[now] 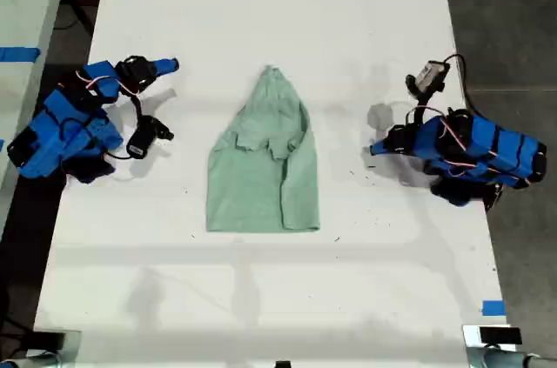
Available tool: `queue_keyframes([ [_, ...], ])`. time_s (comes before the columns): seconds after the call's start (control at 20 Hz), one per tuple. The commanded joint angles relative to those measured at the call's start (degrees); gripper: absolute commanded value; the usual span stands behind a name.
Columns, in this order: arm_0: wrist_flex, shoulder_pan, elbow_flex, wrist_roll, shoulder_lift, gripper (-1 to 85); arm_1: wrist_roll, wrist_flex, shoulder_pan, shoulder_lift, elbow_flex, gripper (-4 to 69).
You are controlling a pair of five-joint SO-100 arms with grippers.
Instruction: Fold t shirt
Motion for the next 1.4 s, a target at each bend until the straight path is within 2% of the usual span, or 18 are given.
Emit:
queue_keyframes([
  [0.0,37.1,47.0,-89.4,-40.3,-94.7,-0.2,0.6,1.1,0.2,0.6,1.0,1.3],
  [0.35,37.4,45.9,-89.7,-38.2,-93.5,-0.2,0.4,1.1,0.2,0.6,1.0,1.3],
  [0.6,37.4,49.2,-91.2,-40.1,-95.4,-0.2,0.4,1.1,0.2,0.6,1.0,1.3],
  [0.7,37.3,52.6,-93.2,-42.6,-99.0,2.3,0.5,1.1,0.2,0.6,1.0,1.3],
  [0.75,37.3,55.3,-94.6,-44.3,-101.3,13.6,0.5,1.1,0.2,0.6,1.0,1.3],
  [0.8,37.2,58.3,-96.3,-46.7,-103.5,20.1,0.5,1.1,0.2,0.6,1.0,1.3],
  [0.9,37.2,64.2,-96.9,-53.7,-106.0,23.4,0.4,1.1,0.2,0.6,1.0,1.3],
  [1.1,37.0,69.9,-87.3,-67.6,-105.8,24.2,0.4,1.1,0.2,0.6,1.0,1.3],
  [1.35,33.0,64.9,-83.6,-64.9,-114.7,23.1,0.6,1.1,0.3,0.6,1.1,1.3],
])
